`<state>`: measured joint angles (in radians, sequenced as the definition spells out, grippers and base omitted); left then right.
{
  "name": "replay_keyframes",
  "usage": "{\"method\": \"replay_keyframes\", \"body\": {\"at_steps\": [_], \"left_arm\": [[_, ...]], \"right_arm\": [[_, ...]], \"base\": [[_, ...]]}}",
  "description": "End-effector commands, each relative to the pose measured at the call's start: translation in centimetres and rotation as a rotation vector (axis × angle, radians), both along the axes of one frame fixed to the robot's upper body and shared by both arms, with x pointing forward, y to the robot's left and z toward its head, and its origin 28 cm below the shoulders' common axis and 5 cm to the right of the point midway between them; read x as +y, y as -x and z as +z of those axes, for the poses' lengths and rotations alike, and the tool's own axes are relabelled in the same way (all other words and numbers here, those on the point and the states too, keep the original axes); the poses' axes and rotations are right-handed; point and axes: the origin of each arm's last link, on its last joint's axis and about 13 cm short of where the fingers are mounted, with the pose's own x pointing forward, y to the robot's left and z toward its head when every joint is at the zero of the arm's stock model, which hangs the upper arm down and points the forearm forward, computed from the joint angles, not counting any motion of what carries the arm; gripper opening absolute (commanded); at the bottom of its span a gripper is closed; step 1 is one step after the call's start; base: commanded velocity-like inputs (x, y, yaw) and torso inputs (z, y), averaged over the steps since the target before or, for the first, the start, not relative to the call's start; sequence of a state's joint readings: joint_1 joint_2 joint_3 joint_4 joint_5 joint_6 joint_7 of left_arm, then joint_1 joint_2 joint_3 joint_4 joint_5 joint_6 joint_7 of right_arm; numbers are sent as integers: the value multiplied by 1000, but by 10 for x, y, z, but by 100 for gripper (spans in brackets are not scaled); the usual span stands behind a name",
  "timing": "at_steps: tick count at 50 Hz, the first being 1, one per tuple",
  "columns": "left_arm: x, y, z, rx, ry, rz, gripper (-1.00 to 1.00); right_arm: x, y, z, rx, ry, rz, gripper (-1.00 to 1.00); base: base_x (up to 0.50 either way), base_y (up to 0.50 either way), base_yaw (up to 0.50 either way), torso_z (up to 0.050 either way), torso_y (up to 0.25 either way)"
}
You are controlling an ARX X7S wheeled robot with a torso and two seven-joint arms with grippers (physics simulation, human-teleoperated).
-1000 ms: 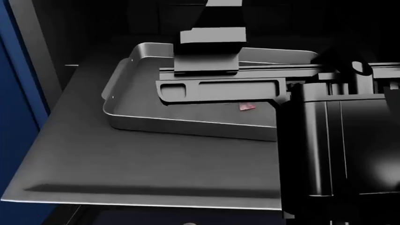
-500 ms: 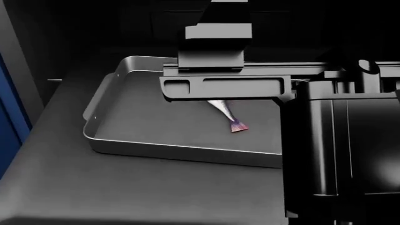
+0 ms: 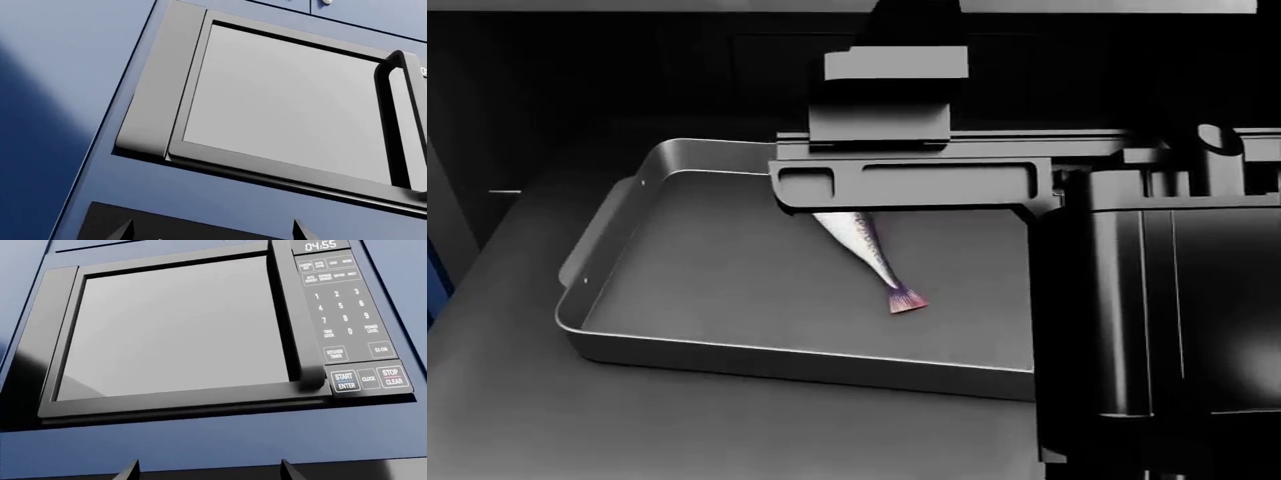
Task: Pick the fish from the top rack in the oven and place it on the plate on the counter.
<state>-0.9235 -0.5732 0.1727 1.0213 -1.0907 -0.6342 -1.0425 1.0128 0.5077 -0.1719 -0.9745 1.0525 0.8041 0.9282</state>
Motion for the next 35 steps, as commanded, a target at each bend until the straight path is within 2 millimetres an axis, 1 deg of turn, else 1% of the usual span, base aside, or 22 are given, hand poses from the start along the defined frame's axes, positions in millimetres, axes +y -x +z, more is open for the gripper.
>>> {"method": "replay_keyframes", "body": {"at_steps": [1, 3, 5, 7, 8, 11, 14, 15, 16, 17, 18, 23, 25, 28, 32, 35], "left_arm": [[1, 1, 0, -3, 8, 5, 100], [2, 1, 0, -2, 12, 7, 100], [2, 2, 0, -4, 14, 8, 100], [3, 2, 0, -5, 22, 11, 100], [3, 3, 0, -7, 22, 12, 100], [4, 4, 0, -11, 27, 14, 100], [4, 5, 0, -12, 33, 15, 100], [4, 5, 0, -11, 34, 14, 100], [4, 6, 0, -11, 34, 12, 100], [4, 7, 0, -12, 37, 12, 100], [5, 7, 0, -13, 38, 14, 100], [5, 9, 1, -17, 40, 16, 100], [6, 10, 1, -18, 43, 19, 100], [6, 11, 2, -21, 43, 23, 100], [7, 13, 2, -24, 43, 29, 100], [6, 13, 3, -25, 42, 27, 100]], "right_arm": [[-7, -8, 9, -13, 43, -12, 100], [-10, -11, 11, -6, 44, -12, 100], [-12, -16, 14, 10, 89, -11, 100], [-16, -25, 19, 64, 142, 1, 100], [-18, -28, 22, 83, 141, 9, 100], [-24, -36, 26, 127, 201, 16, 100], [-26, -41, 22, 229, 327, 68, 100], [-27, -41, 21, 246, 337, 77, 100], [-27, -42, 20, 301, 300, 136, 100], [-29, -45, 23, 320, 273, 126, 100], [-31, -50, 23, 332, 303, 115, 100], [-34, -66, 31, 358, 340, 129, 100], [-37, -78, 33, 369, 358, 131, 100], [-40, -88, 32, 390, 337, 141, 100], [-46, -104, 23, 434, 301, 136, 100], [-47, -112, 21, 450, 294, 143, 100]], "base": [[0, 0, 0, 0, 0], [0, 0, 0, 0, 0], [0, 0, 0, 0, 0], [0, 0, 0, 0, 0], [0, 0, 0, 0, 0], [0, 0, 0, 0, 0], [0, 0, 0, 0, 0], [0, 0, 0, 0, 0], [0, 0, 0, 0, 0], [0, 0, 0, 0, 0], [0, 0, 0, 0, 0], [0, 0, 0, 0, 0], [0, 0, 0, 0, 0], [0, 0, 0, 0, 0], [0, 0, 0, 0, 0], [0, 0, 0, 0, 0]]}}
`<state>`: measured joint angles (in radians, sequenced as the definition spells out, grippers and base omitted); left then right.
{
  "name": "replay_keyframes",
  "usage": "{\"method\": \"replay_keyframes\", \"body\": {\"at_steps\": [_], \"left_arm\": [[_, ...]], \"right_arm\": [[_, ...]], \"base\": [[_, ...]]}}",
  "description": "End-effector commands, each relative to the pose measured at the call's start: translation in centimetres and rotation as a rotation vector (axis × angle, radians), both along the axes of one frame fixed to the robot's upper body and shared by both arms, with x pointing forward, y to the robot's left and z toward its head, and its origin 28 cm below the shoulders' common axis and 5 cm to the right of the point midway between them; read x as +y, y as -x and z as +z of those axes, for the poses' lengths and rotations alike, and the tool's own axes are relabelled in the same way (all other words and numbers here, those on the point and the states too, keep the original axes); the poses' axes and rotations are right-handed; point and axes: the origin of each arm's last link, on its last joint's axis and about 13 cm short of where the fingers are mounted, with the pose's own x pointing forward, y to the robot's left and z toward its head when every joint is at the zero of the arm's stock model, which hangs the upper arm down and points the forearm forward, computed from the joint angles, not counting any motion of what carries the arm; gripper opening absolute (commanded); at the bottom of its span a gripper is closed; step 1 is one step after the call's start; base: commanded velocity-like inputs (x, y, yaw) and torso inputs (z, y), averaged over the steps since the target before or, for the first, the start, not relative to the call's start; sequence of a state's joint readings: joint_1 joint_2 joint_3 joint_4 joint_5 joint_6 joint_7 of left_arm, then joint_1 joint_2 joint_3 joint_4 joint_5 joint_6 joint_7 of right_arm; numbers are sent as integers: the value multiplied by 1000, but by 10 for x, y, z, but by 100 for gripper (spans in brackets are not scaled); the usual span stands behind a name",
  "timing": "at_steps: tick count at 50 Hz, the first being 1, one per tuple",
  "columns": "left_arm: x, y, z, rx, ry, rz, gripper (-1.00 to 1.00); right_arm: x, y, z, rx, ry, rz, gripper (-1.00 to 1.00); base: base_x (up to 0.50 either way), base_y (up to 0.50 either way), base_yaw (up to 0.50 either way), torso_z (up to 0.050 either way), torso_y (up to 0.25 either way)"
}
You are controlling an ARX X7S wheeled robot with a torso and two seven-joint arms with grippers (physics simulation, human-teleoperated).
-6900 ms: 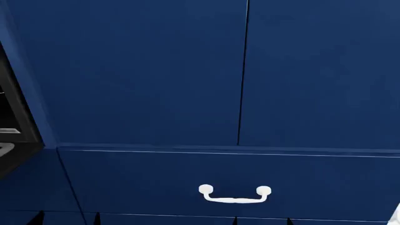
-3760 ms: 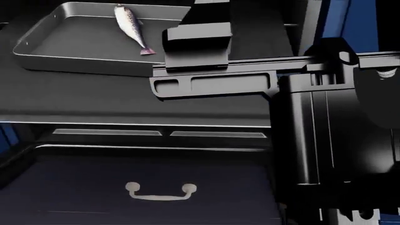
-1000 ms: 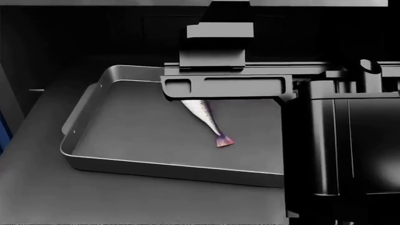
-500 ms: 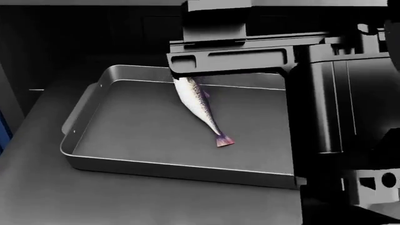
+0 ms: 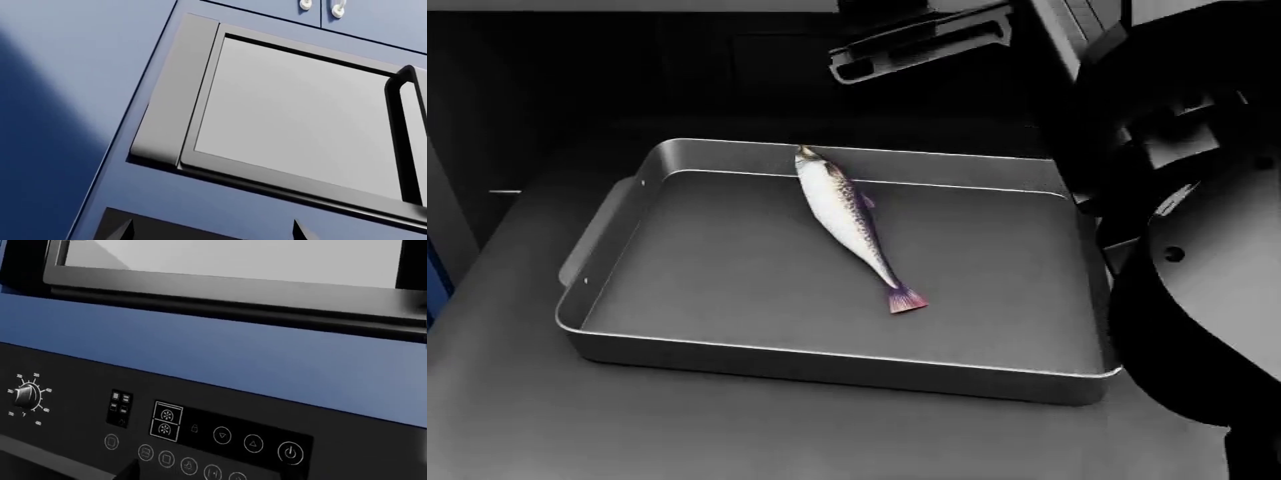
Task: Pick the fish from the top rack in the oven and place it on the plate on the counter.
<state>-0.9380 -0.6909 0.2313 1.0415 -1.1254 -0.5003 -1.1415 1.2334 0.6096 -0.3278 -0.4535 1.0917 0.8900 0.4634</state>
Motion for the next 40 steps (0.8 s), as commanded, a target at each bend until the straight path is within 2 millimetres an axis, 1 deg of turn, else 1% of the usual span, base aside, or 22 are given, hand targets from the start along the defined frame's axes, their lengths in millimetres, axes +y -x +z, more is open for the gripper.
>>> {"method": "replay_keyframes", "body": {"at_steps": [1, 3, 5, 6, 7, 10, 12, 15, 23, 40], "left_arm": [[1, 3, 1, -4, 4, 6, 100], [1, 4, 1, -6, 5, 7, 100], [1, 5, 2, -7, 6, 9, 100], [1, 5, 2, -8, 5, 8, 100], [1, 6, 2, -9, 4, 10, 100], [1, 6, 3, -10, 3, 13, 100], [0, 6, 3, -11, 2, 13, 100], [0, 7, 3, -12, 0, 11, 100], [-1, 6, 2, -9, 2, 11, 100], [-1, 4, 0, 2, 7, 8, 100]], "right_arm": [[-13, -38, -6, 125, -20, 17, 100], [-14, -45, -8, 147, -40, 16, 100], [-15, -55, -18, 183, -38, 12, 100], [-16, -57, -21, 191, -35, 14, 100], [-16, -61, -28, 209, -20, 13, 100], [-16, -66, -39, 264, -12, 25, 100], [-16, -69, -53, 328, -5, 45, 100], [-15, -70, -64, 387, 25, 67, 100], [-15, -67, -71, 444, 88, 110, 100], [-14, -67, -80, 474, 82, 108, 100]], "base": [[0, 0, 0, 0, 0], [0, 0, 0, 0, 0], [0, 0, 0, 0, 0], [0, 0, 0, 0, 0], [0, 0, 0, 0, 0], [0, 0, 0, 0, 0], [0, 0, 0, 0, 0], [0, 0, 0, 0, 0], [0, 0, 0, 0, 0], [0, 0, 0, 0, 0]]}}
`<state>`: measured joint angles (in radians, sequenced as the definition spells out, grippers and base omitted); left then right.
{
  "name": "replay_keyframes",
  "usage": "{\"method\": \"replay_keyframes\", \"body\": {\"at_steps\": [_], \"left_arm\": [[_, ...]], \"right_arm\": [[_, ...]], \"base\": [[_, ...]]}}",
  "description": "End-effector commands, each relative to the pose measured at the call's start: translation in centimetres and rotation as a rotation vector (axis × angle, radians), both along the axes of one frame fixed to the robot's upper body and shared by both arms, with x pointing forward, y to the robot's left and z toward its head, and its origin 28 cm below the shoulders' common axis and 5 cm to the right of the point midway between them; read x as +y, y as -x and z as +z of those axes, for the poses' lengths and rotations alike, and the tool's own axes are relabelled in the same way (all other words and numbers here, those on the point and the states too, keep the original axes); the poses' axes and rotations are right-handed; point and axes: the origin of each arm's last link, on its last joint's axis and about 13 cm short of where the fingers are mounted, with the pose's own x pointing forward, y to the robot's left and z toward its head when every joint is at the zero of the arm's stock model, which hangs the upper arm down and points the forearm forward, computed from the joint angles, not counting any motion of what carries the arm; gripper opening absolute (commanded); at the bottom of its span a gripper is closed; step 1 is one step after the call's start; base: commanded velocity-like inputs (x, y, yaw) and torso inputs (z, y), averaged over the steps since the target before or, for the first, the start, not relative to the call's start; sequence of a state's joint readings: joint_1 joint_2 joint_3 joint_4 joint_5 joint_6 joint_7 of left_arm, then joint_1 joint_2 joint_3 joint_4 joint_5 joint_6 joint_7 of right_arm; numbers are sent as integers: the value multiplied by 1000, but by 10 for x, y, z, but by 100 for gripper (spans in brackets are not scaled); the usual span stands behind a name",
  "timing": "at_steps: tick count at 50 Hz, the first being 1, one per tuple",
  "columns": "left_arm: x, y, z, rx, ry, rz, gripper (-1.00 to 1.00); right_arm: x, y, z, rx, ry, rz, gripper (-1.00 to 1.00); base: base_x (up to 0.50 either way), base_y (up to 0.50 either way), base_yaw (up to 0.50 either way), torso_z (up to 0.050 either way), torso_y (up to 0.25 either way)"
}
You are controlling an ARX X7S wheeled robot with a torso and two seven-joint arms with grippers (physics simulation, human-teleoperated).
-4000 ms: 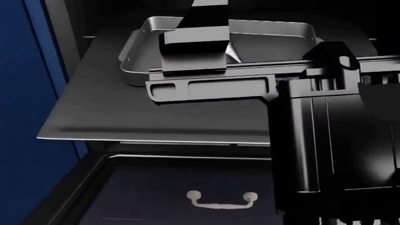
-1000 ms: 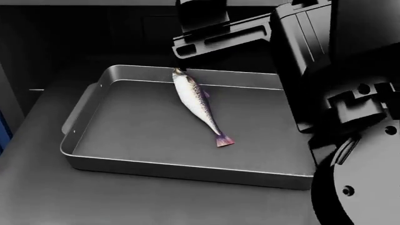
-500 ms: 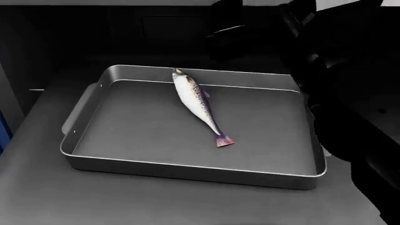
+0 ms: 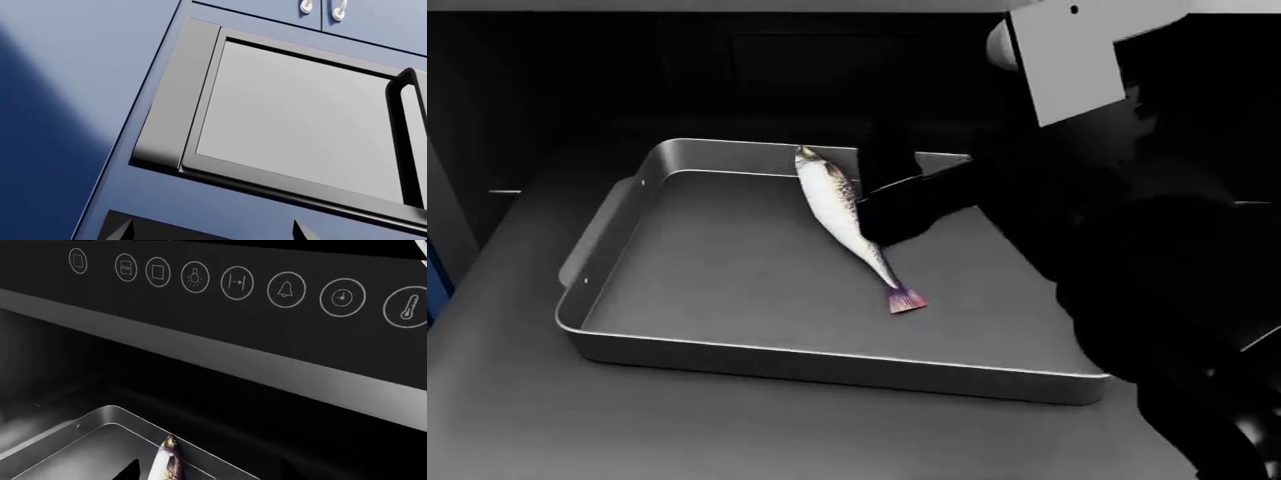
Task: Pick the fish from the top rack in the oven and place it on the plate on the counter.
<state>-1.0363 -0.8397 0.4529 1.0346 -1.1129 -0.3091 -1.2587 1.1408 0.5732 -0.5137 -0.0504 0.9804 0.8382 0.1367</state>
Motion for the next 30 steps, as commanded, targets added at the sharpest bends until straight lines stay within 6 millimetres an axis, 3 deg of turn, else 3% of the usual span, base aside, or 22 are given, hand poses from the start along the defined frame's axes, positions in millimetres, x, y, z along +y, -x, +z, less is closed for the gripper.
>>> {"method": "replay_keyframes", "body": {"at_steps": [1, 19, 30], "left_arm": [[0, -1, -1, 7, 4, -1, 100], [0, 0, -1, 6, 4, -1, 100], [1, 3, -1, -2, 5, 4, 100]], "right_arm": [[0, -1, -10, 39, 5, 8, 100], [7, 4, -21, 74, -11, 22, 100], [10, -16, -23, 74, 0, 16, 100]], "base": [[0, 0, 0, 0, 0], [0, 0, 0, 0, 0], [0, 0, 0, 0, 0]]}}
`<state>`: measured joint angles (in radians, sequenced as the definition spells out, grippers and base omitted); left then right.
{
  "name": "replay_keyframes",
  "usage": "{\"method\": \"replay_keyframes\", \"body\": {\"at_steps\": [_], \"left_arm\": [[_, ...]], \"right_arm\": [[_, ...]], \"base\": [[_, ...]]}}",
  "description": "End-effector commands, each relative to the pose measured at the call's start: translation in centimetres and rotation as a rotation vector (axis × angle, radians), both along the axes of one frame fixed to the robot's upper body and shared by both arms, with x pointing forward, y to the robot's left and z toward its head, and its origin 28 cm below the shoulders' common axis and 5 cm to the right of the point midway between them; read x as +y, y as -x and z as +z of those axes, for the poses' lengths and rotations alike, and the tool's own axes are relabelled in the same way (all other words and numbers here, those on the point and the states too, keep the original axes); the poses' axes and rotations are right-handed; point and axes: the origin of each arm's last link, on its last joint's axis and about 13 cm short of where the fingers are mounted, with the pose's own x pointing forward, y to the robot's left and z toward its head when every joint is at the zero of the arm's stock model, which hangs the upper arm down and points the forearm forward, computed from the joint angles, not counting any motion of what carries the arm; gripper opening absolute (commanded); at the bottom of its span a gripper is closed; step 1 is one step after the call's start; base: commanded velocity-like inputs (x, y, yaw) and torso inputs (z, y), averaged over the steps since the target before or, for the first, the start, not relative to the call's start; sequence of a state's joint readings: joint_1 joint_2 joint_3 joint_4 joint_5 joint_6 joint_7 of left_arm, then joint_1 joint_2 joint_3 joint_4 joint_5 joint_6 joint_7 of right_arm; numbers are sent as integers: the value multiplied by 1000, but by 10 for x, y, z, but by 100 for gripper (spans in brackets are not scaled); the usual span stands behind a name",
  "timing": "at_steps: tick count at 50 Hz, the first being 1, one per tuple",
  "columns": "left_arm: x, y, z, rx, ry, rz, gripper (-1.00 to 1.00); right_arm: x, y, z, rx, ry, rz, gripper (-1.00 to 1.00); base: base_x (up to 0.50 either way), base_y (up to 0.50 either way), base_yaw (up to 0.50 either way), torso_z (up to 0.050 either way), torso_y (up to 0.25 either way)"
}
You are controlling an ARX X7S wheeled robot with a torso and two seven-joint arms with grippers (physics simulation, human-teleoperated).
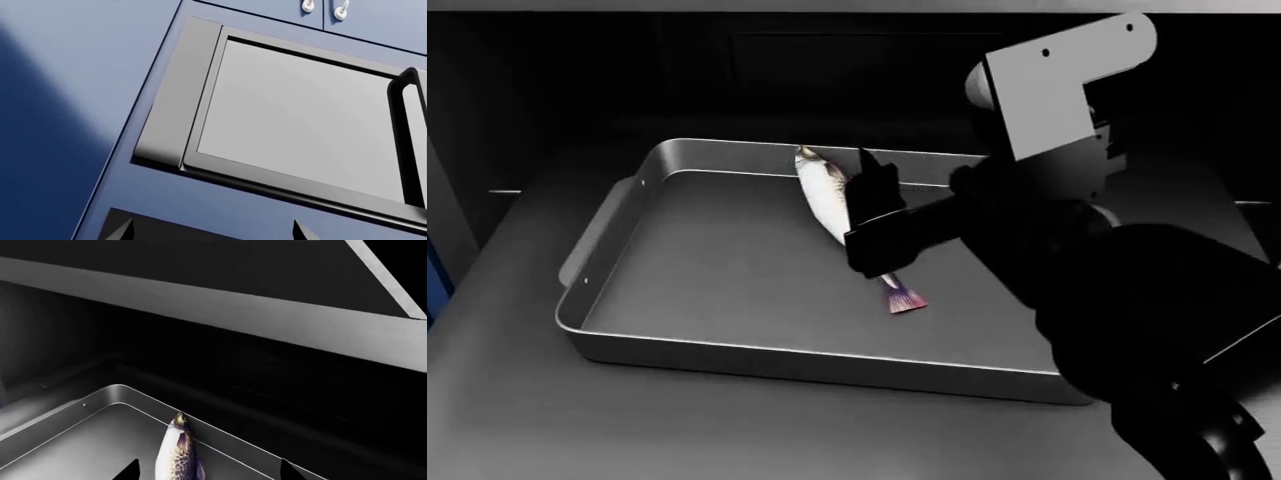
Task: Pick the fish from the top rack in the oven and place it on the plate on the counter.
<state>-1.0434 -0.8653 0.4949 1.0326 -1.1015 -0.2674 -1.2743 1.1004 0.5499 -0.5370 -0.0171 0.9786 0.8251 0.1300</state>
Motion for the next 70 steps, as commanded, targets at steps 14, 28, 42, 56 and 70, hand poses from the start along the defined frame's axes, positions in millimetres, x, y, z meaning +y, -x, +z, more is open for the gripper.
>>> {"method": "replay_keyframes", "body": {"at_steps": [14, 28, 42, 56, 70], "left_arm": [[0, 2, 0, -5, 6, 1, 100], [0, 2, -1, -1, 7, -5, 100], [-1, 5, -7, 20, 2, -19, 100], [-2, 7, -9, 32, -10, -27, 100], [-1, 11, -10, 29, 4, -22, 100]], "right_arm": [[11, -34, -14, 39, 4, -1, 100], [24, -63, 16, -38, -52, 14, 100], [24, -67, 3, -23, -57, -6, 100], [32, -80, 5, -47, -72, -4, 100], [36, -83, 19, 10, -18, 54, 100]], "base": [[0, 0, 0, 0, 0], [0, 0, 0, 0, 0], [0, 0, 0, 0, 0], [0, 0, 0, 0, 0], [0, 0, 0, 0, 0]]}}
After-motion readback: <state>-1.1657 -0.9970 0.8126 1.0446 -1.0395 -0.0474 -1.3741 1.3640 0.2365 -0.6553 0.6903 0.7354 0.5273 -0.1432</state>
